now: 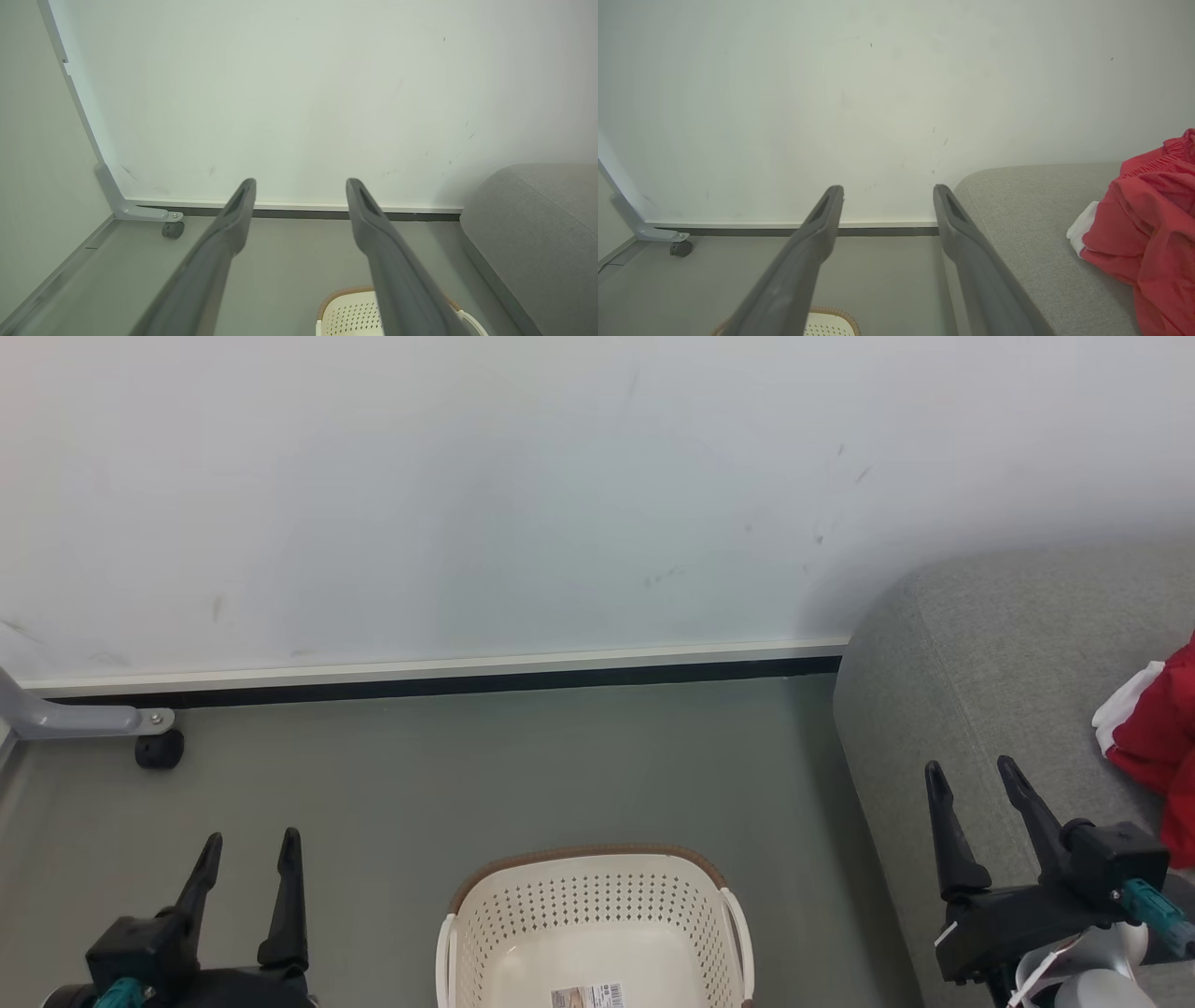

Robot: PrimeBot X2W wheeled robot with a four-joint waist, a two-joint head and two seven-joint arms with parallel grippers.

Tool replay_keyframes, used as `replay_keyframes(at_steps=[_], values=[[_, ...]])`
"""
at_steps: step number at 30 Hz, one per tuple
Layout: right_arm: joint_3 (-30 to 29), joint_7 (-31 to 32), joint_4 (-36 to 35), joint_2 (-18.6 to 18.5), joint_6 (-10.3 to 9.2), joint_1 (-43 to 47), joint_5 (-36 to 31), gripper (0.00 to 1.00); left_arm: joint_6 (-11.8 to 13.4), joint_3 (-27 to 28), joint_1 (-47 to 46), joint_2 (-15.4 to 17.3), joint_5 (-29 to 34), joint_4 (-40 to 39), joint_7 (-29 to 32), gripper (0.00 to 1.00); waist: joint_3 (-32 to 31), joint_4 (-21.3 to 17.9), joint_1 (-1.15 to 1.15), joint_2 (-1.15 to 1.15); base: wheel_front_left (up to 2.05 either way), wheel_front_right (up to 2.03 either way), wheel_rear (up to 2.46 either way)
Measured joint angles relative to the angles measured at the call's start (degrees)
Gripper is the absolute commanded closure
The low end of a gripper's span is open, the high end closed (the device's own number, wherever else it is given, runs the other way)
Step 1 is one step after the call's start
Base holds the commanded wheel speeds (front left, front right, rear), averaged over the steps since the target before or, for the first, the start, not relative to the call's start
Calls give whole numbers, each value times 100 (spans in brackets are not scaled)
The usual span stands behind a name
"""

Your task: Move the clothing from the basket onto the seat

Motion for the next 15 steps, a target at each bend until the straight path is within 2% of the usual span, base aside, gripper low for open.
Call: replay_keyframes(at_steps=[15], values=[[-119, 210, -148, 0, -7, 100, -67, 0, 1, 165, 89, -145, 267, -93, 156, 0, -25, 7, 0, 0, 0, 0, 0]])
